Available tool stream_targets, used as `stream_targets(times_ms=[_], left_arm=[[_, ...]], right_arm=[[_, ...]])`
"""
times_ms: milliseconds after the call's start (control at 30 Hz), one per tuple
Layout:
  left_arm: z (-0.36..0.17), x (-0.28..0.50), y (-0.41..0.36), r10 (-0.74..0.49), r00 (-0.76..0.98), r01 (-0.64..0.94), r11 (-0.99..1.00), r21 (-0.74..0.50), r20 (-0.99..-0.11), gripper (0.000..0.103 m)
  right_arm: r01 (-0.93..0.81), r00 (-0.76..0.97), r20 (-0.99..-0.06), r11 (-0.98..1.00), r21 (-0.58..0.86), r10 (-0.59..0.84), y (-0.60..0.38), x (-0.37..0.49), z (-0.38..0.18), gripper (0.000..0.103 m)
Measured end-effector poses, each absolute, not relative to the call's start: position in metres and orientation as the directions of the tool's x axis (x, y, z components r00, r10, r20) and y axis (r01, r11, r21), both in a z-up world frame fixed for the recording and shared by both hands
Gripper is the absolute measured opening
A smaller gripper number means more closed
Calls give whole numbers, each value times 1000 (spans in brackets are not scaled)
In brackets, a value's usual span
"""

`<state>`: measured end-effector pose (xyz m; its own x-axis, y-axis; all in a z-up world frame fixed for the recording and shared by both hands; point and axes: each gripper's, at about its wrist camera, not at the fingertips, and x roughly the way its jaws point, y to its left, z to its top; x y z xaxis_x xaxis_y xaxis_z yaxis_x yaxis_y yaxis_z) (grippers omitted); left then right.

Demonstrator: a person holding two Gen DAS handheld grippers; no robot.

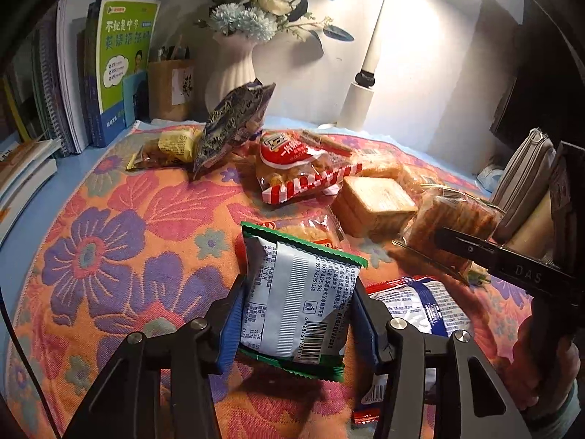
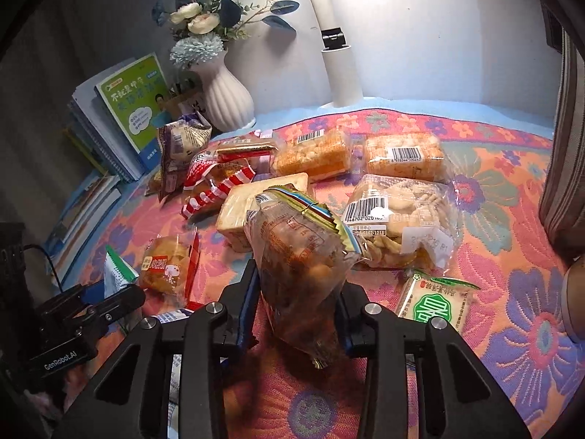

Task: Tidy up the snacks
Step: 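Grasp the green-edged chip bag with the left tool while the right tool grasps the wrapped bread pack, then carry both snacks to the glass plate and open both tools over it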

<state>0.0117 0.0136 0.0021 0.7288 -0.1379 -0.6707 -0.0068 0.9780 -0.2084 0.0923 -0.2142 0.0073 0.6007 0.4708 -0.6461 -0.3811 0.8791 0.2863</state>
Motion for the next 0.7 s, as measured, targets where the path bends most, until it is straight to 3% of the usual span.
stream_targets(times_ms=[367, 700], left_arm=[[45, -13, -12, -191, 773, 60, 972, -229, -606, 51], [65, -17, -110, -321, 736, 239, 947, -214, -596, 51]], right_arm=[[-350, 631, -583, 858, 375, 512, -258, 59, 37, 34], [-281, 671, -587, 888, 363, 453, -323, 19, 63, 34]])
